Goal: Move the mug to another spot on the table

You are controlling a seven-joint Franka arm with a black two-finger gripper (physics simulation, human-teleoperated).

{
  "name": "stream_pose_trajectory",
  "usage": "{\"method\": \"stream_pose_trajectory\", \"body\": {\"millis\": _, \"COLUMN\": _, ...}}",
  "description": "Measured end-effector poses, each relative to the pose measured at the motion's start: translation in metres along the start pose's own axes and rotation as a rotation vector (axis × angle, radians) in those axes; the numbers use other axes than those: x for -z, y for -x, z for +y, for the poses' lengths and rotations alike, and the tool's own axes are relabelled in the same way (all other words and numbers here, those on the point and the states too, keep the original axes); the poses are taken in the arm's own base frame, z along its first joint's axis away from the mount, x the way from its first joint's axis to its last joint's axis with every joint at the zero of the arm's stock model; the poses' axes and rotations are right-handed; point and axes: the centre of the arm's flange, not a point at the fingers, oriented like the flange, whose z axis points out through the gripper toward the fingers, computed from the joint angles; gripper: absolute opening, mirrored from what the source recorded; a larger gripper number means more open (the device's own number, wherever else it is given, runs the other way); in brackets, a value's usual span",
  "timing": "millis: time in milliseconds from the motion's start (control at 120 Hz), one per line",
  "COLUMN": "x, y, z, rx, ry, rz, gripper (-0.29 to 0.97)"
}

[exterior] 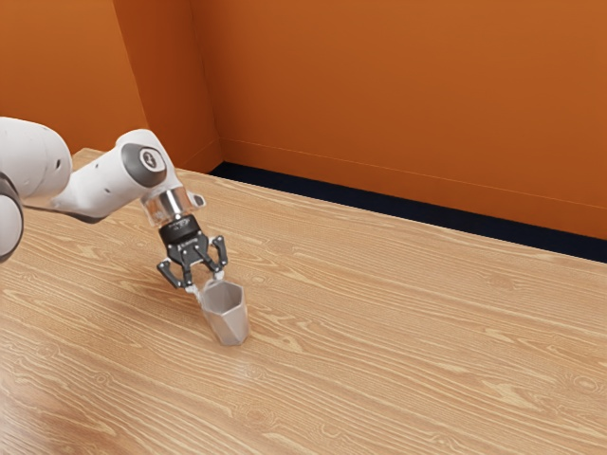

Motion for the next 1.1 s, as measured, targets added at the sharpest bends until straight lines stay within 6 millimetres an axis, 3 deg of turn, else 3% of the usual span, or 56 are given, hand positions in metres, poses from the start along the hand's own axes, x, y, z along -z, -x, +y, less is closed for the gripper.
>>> {"method": "stream_pose_trajectory", "body": {"millis": 142, "x": 0.000, "y": 0.002, "z": 0.001, "rx": 0.008, "ry": -0.002, "rz": 0.000, "gripper": 0.45}}
{"method": "stream_pose_trajectory", "body": {"millis": 333, "x": 0.018, "y": 0.019, "z": 0.004, "rx": -0.005, "ry": -0.001, "rz": 0.045, "gripper": 0.59}}
{"method": "stream_pose_trajectory", "body": {"millis": 517, "x": 0.063, "y": 0.077, "z": 0.012, "rx": -0.085, "ry": -0.013, "rz": 0.190, "gripper": 0.64}}
{"method": "stream_pose_trajectory", "body": {"millis": 642, "x": 0.098, "y": 0.132, "z": 0.015, "rx": -0.170, "ry": -0.055, "rz": 0.349, "gripper": 0.66}}
{"method": "stream_pose_trajectory", "body": {"millis": 767, "x": 0.129, "y": 0.169, "z": 0.012, "rx": -0.259, "ry": -0.112, "rz": 0.503, "gripper": 0.67}}
{"method": "stream_pose_trajectory", "body": {"millis": 933, "x": 0.193, "y": 0.226, "z": 0.027, "rx": -0.440, "ry": -0.180, "rz": 0.752, "gripper": 0.67}}
{"method": "stream_pose_trajectory", "body": {"millis": 1100, "x": 0.199, "y": 0.253, "z": 0.039, "rx": -0.563, "ry": -0.246, "rz": 0.820, "gripper": 0.68}}
